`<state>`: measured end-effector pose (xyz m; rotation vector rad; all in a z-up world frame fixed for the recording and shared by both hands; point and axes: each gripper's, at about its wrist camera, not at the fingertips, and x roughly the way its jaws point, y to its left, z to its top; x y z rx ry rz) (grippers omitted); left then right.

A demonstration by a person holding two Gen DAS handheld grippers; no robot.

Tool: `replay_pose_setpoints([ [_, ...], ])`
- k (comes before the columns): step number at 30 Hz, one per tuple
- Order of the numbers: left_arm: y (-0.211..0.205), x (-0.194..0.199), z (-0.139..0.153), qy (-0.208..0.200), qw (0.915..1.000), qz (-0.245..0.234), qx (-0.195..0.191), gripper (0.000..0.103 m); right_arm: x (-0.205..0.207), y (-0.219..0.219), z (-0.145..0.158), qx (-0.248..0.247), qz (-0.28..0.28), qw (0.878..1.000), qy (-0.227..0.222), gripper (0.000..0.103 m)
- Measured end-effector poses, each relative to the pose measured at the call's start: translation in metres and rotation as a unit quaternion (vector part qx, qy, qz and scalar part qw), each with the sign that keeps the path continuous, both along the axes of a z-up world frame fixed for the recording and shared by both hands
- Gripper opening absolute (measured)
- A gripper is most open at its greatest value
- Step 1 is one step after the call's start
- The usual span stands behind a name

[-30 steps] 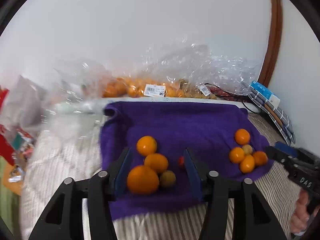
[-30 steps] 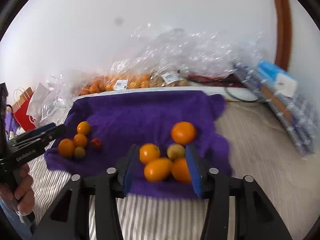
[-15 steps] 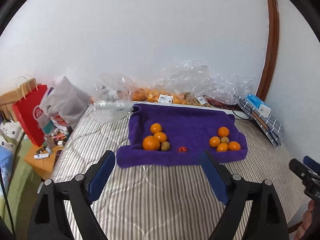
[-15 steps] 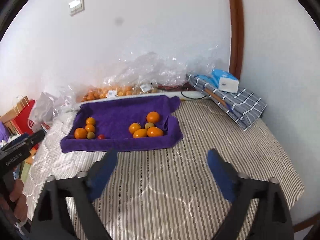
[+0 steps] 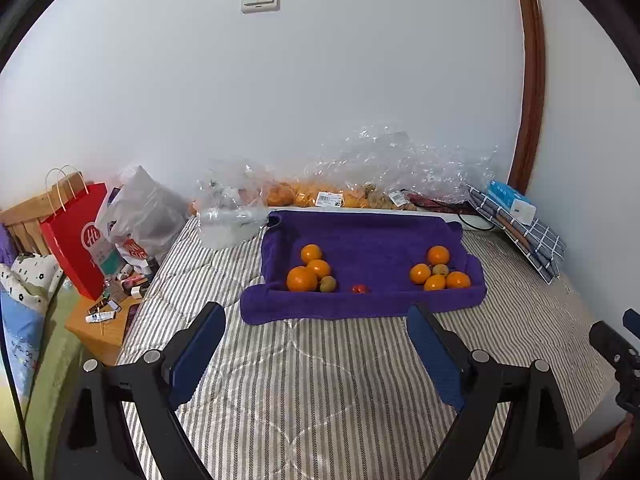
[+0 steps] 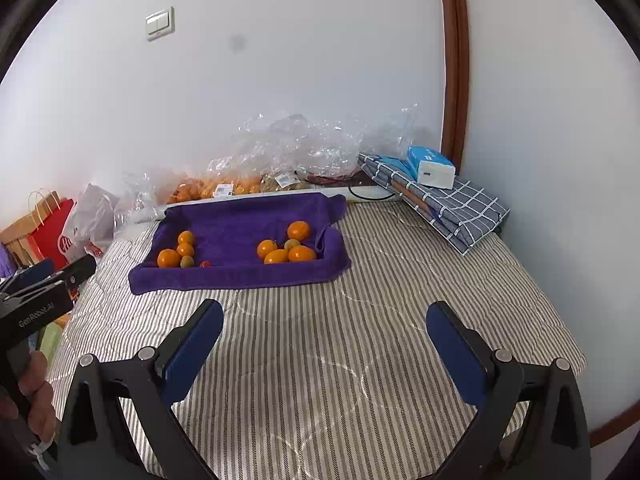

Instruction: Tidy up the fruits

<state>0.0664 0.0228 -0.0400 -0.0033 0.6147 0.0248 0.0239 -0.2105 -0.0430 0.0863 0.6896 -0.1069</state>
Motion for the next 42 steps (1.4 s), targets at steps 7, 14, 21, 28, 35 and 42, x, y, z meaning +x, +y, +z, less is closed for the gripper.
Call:
replay_pose_setpoints([
  [7,-0.0004,0.0002,0.0014,0.000,1.0000,0.004,-0.002,0.092,-0.0047,-0.0026,0.0035,0.003,-0.003,1.000,-0.006,0.100],
  [14,0.0006,-0.0006,0.0048,-0.002,1.0000,0.007,0.001,0.092,-0.0063,-0.0033,0.0046,0.001,-0.003,1.000,-0.009,0.100],
  [21,-0.0011,-0.0015,0.0066,-0.004,1.0000,0.004,0.000,0.092,-0.0066,-0.0049,0.0056,-0.001,-0.007,1.000,-0.010,0.100],
  [28,-0.0008,-0.0020,0.0058,0.001,1.0000,0.002,0.000,0.092,-0.0058,-0.0073,0.0047,-0.004,-0.012,1.000,-0.009,0.100],
  [35,-0.0023,-0.0008,0.0032,0.007,1.0000,0.000,-0.004,0.092,-0.0043,-0.0083,0.0026,-0.004,-0.014,1.000,-0.006,0.100],
  [42,-0.0021,0.0001,0.0015,0.012,0.9999,0.002,-0.004,0.092,-0.0034,-0.0090,0.0010,-0.001,-0.014,1.000,-0.005,0.100],
])
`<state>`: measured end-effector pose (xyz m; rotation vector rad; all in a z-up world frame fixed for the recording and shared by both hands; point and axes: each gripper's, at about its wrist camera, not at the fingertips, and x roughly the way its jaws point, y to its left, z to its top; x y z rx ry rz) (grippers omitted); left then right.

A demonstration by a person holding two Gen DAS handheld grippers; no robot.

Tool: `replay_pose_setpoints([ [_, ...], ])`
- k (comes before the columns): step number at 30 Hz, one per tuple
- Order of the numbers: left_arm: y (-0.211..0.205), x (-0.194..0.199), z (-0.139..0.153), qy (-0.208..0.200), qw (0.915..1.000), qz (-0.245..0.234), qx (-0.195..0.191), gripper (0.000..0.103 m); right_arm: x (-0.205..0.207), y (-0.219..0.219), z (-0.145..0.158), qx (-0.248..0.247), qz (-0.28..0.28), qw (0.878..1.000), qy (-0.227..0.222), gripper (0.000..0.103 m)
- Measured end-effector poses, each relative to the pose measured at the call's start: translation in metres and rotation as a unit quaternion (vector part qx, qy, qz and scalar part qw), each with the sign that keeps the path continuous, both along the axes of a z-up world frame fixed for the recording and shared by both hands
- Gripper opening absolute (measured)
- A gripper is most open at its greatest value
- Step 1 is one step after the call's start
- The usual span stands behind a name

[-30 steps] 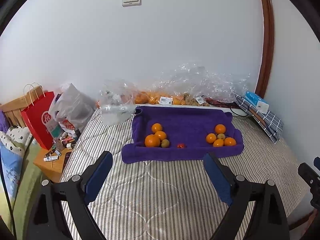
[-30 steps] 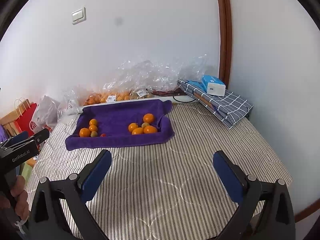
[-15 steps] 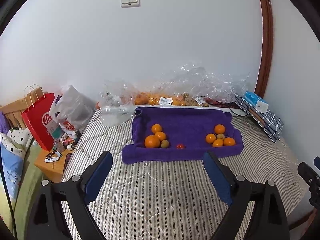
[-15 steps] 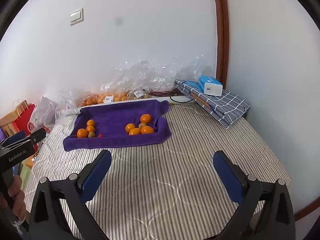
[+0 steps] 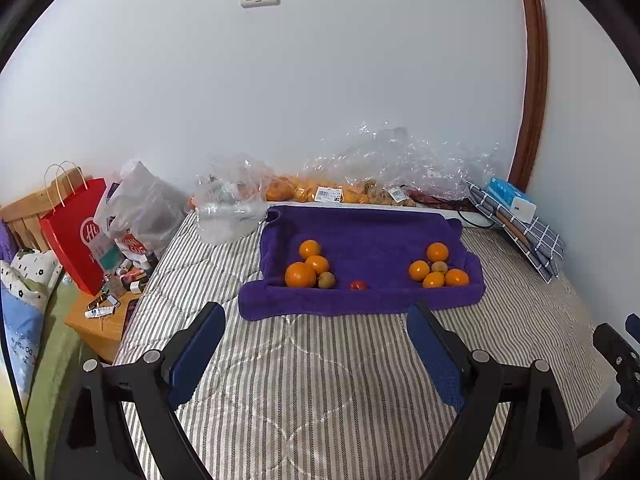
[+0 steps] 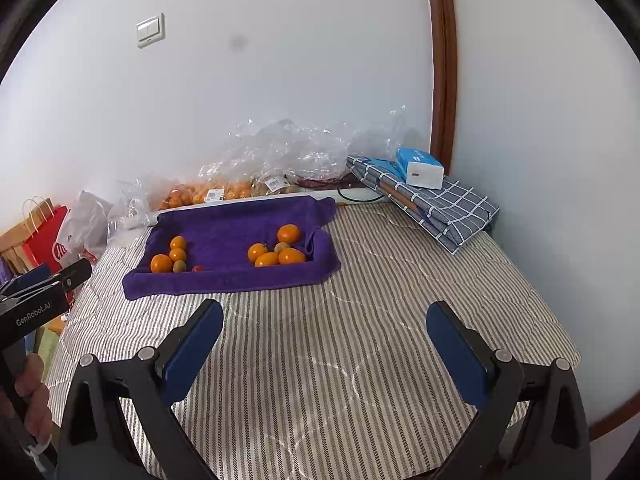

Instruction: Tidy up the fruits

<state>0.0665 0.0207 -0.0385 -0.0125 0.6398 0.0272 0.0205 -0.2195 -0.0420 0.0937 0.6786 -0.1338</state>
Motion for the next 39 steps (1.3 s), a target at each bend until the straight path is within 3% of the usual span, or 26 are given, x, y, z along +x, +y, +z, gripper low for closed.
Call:
replay_pose_setpoints([
  [39,-0.001,-0.005,0.011,-0.010,0.9999,0.001,-0.003,0.092,-0.007,0.001,0.003,0.009,0.003,1.000,-0.006,0.100],
])
